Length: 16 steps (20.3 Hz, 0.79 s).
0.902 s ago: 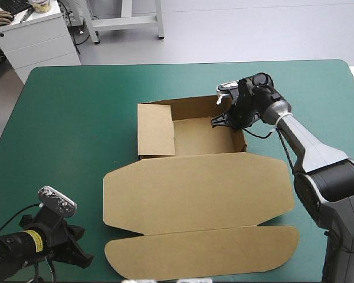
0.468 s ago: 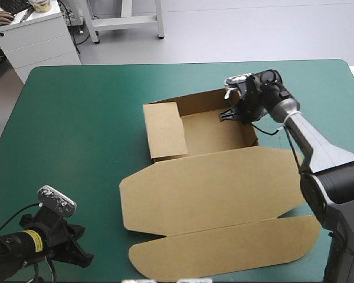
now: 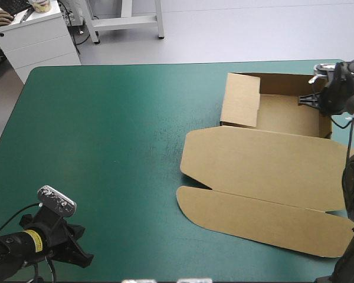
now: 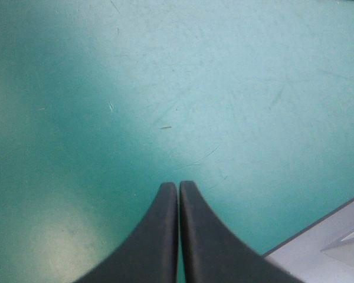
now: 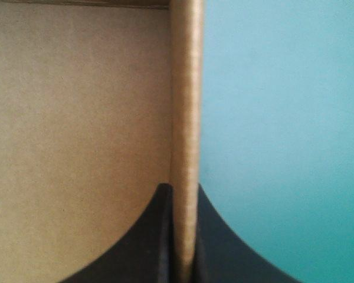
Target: Fold the box
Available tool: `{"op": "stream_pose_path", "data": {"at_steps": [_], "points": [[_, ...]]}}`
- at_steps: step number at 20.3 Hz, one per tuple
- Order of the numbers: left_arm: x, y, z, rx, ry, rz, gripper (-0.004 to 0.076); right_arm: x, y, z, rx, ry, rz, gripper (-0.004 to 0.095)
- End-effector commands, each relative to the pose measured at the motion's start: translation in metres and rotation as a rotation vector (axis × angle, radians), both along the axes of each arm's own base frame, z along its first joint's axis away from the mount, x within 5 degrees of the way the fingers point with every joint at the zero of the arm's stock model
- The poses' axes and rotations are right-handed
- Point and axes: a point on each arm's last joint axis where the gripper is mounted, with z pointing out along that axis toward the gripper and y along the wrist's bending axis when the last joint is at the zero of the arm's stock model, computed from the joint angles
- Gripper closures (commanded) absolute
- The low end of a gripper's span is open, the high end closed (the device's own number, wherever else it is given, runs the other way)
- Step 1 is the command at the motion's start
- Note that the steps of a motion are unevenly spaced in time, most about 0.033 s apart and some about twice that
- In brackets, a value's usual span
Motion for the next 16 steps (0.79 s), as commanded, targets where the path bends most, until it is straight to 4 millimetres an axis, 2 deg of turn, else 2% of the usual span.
{"op": "stream_pose_path", "data": {"at_steps": [1, 5, 8, 9, 11, 12, 13, 15, 16], "points": [[0.003, -0.002, 0.008, -0.031, -0.049, 0.002, 0.0734, -0.018, -0.034, 0.04, -0.066, -0.117, -0.06, 0.0928], [0.003, -0.002, 0.008, -0.029, -0.05, 0.003, 0.0734, -0.031, -0.075, 0.04, -0.081, -0.108, -0.142, 0.0928], [0.004, -0.002, 0.008, -0.027, -0.054, 0.004, 0.0734, -0.034, -0.088, 0.033, -0.068, -0.087, -0.175, 0.0921], [0.004, -0.001, 0.008, -0.021, -0.058, 0.005, 0.0734, -0.033, -0.092, 0.029, -0.035, -0.084, -0.173, 0.0888], [0.004, -0.001, 0.008, -0.017, -0.061, 0.006, 0.0734, -0.031, -0.093, 0.023, 0.012, -0.085, -0.165, 0.0766], [0.004, -0.001, 0.008, -0.017, -0.061, 0.006, 0.0734, -0.03, -0.094, 0.021, 0.017, -0.083, -0.17, 0.0633], [0.004, -0.001, 0.008, -0.016, -0.059, 0.006, 0.0734, -0.03, -0.096, 0.019, 0.024, -0.084, -0.176, 0.0545], [0.004, -0.001, 0.008, -0.016, -0.059, 0.006, 0.0734, -0.029, -0.097, 0.02, 0.023, -0.093, -0.178, 0.0268], [0.004, -0.001, 0.008, -0.016, -0.059, 0.006, 0.0734, -0.029, -0.097, 0.02, 0.023, -0.093, -0.178, 0.0172]]}}
